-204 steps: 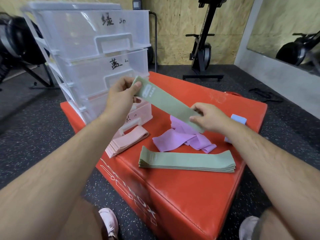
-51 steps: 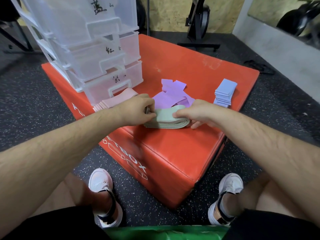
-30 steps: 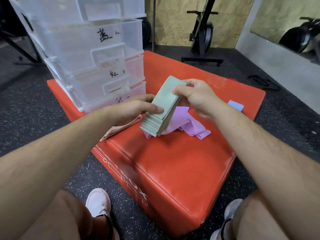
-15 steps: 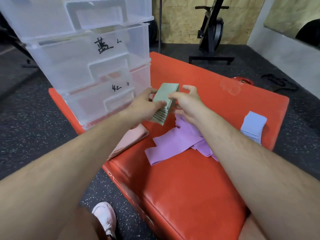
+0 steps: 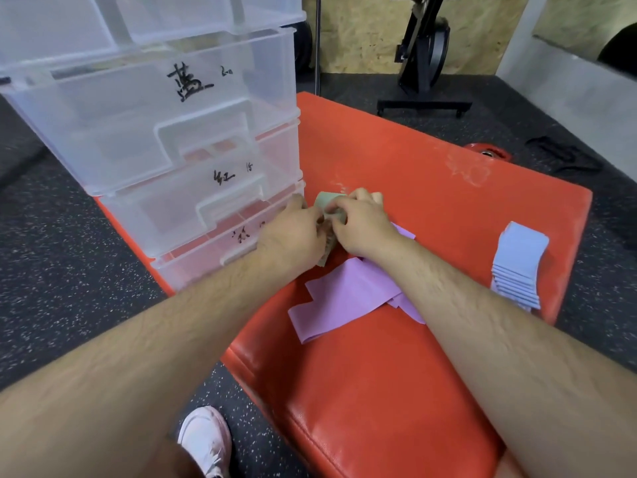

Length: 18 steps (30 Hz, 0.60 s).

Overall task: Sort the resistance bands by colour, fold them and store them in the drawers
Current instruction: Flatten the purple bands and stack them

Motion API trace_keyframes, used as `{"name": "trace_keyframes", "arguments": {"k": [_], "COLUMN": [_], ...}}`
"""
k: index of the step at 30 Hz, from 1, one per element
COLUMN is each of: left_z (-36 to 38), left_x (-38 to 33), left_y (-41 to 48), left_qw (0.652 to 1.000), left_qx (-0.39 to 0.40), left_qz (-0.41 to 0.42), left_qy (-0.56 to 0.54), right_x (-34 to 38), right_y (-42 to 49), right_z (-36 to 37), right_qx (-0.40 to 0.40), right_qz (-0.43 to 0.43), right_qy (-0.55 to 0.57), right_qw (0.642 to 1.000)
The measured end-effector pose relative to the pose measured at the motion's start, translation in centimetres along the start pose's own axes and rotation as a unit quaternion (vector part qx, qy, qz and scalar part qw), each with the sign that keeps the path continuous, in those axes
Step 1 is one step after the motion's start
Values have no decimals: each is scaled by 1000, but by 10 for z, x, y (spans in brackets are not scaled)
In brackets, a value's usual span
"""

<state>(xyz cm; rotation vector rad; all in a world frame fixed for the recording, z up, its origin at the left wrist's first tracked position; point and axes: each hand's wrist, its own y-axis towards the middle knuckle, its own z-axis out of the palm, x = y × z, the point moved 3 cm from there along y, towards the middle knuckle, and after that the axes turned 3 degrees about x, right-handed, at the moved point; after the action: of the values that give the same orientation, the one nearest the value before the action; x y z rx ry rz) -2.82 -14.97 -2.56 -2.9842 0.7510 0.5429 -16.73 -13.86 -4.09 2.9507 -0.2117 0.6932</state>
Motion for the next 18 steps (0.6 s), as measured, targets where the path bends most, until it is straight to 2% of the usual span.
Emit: {"name": "trace_keyframes", "arguments": {"k": [3,6,12,18], "left_z": [0,-3,-8,0], "left_x": [-2,1,-8,-36], "left_y": [-5,-8,-20,-29], "left_qw": [999,999,996,978], "left_qx": [19,24,-9,-60], "left_qz": [27,24,74,177], "left_qy": [42,30,56,92], "right_x": [1,5,8,-15], "right_y": [-7,-13,-38,-86], "right_z": [-4,-10,-36,-64], "right_qx": [9,10,-38,-6], "right_qz": [-20,-39,-52,-30], "right_qy": [-27,-77,-98,-129], "right_qw": [999,996,993,991]}}
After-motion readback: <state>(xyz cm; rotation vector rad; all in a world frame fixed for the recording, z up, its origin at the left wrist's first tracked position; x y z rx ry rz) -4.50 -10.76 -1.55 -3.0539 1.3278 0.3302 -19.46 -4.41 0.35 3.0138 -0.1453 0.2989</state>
